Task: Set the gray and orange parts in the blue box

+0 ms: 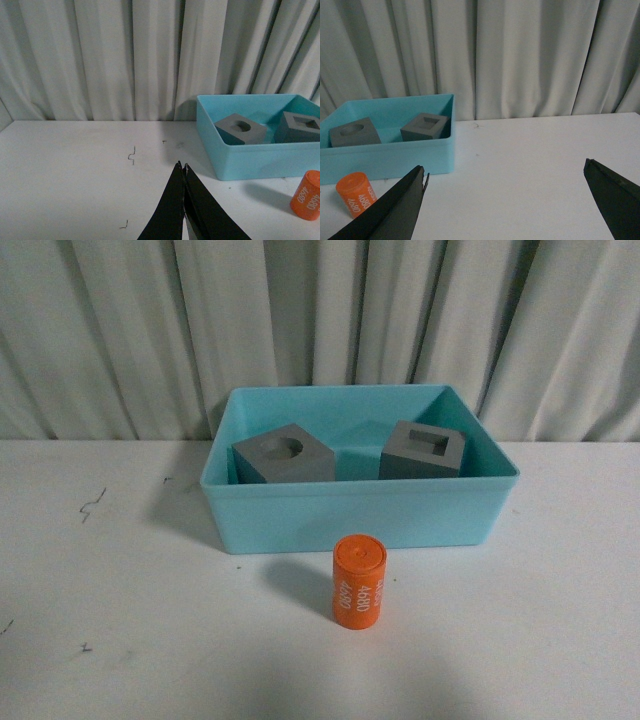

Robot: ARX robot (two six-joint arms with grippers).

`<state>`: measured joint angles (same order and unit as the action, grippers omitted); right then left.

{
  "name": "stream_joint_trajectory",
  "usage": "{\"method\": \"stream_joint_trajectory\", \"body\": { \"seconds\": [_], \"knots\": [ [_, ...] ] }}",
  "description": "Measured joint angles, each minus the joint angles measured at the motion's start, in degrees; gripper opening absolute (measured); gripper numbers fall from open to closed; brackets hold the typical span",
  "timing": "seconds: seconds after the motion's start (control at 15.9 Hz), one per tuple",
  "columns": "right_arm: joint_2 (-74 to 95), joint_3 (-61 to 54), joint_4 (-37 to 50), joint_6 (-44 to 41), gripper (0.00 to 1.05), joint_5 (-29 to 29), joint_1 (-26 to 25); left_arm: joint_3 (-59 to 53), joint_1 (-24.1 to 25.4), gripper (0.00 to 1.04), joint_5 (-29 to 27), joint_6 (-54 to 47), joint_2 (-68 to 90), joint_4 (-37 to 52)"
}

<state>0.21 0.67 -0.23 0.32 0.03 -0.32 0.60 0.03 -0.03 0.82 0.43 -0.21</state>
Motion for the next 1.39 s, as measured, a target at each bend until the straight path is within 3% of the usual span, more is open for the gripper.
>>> {"method": "stream_joint_trajectory", "body": {
  "seconds": [0.32, 0.57, 0.69, 0.76, 0.82, 0.88, 0.95, 1.01, 1.13, 1.39],
  "knots": [
    [0.0, 0.0, 0.0, 0.0, 0.98, 0.0, 0.0, 0.0, 0.0, 0.02, 0.0, 0.0, 0.0, 0.0],
    [0.0, 0.0, 0.0, 0.0, 0.98, 0.0, 0.0, 0.0, 0.0, 0.41, 0.0, 0.0, 0.0, 0.0],
    [0.0, 0.0, 0.0, 0.0, 0.98, 0.0, 0.0, 0.0, 0.0, 0.69, 0.0, 0.0, 0.0, 0.0],
    [2.4, 2.4, -7.4, 1.0, 0.98, -1.8, -0.8, 0.0, 0.0, 0.78, 0.0, 0.0, 0.0, 0.0],
    [14.8, 6.7, -8.9, 1.6, 0.98, -6.6, -4.8, 0.0, 0.0, 0.88, 0.2, 0.0, 0.0, 0.0],
    [28.1, 11.9, -0.8, 1.1, 0.98, -10.8, -9.3, 0.0, 0.0, 1.00, 0.0, 0.0, 0.0, 0.0],
    [38.8, 17.8, 7.6, -1.0, 0.98, -16.3, -9.1, 0.0, 0.0, 0.97, 0.0, 0.0, 0.0, 0.0],
    [47.2, 22.9, 12.3, -3.7, 0.98, -20.0, -7.3, 0.0, 0.0, 0.98, 0.0, 0.0, 0.0, 0.0],
    [62.0, 29.8, 10.2, -11.3, 0.98, -25.1, -0.5, 0.0, 0.0, 0.98, 0.0, 0.0, 0.0, 0.0],
    [80.9, 36.3, 11.5, -20.9, 0.98, -22.3, 15.4, 0.0, 0.0, 0.98, 0.0, 0.0, 0.0, 0.0]
  ]
}}
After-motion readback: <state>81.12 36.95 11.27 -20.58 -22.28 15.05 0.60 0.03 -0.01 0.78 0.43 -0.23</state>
